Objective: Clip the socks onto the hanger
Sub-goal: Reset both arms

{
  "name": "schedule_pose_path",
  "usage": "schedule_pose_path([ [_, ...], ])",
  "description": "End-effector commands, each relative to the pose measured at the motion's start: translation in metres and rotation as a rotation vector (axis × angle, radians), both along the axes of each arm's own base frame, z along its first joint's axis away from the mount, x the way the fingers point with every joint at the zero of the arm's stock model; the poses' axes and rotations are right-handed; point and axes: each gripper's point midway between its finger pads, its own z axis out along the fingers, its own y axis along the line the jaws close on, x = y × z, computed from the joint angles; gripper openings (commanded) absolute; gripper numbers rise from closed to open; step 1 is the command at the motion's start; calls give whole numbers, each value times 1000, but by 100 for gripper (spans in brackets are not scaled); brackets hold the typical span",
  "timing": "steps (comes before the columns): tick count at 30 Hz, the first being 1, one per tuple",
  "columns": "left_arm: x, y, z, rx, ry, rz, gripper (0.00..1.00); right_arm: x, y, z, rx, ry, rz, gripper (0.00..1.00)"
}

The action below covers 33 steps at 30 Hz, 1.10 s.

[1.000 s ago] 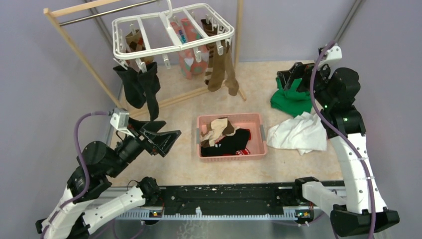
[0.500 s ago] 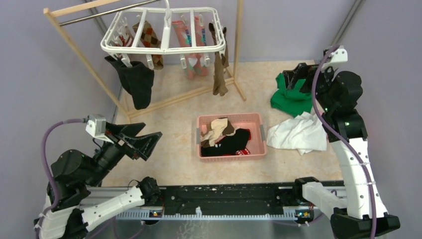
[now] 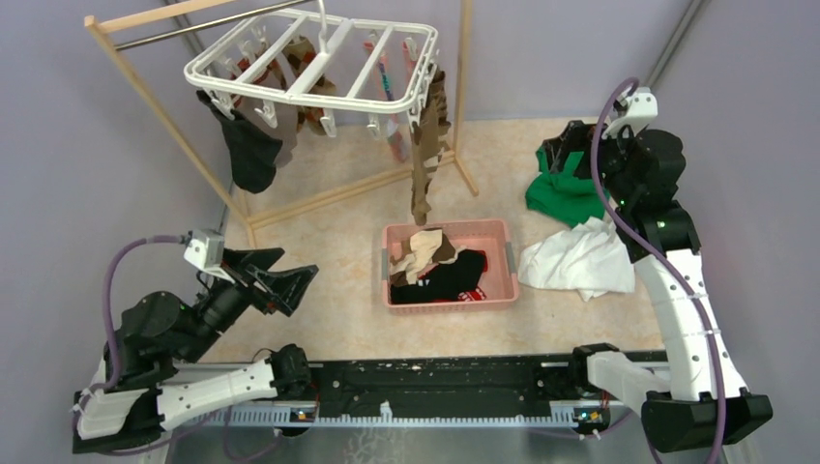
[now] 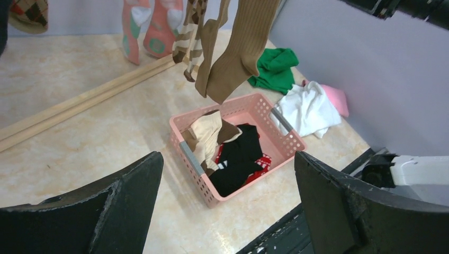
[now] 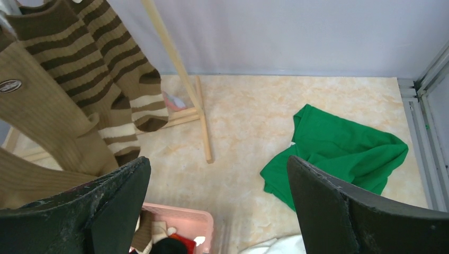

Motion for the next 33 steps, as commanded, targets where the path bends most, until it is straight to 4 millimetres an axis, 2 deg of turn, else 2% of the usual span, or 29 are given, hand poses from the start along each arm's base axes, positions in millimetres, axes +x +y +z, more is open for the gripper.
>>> schedule_pose_path([
  [1, 11, -15, -8, 90, -23, 10, 99, 6, -4, 9, -5, -38, -14, 98],
  [6, 14, -24, -2, 90, -62, 1, 99, 9, -2, 8, -4, -33, -10, 98],
  [12, 17, -18, 7, 63, -81, 34, 99, 17, -4, 4, -13, -22, -21, 98],
  [16, 25, -13, 16, 78, -72, 95, 99, 30, -9, 5, -33, -16, -53, 98],
  [25, 26, -11, 12, 51, -42, 110, 99, 52, -2, 3, -16, 4, -34, 98],
  [29, 25, -29, 20, 137, -107, 69, 99, 51, 1, 5, -13, 0, -18, 98],
  [33, 20, -68, 41, 268, -275, -28, 99, 48, 1, 7, -14, 0, -11, 98],
])
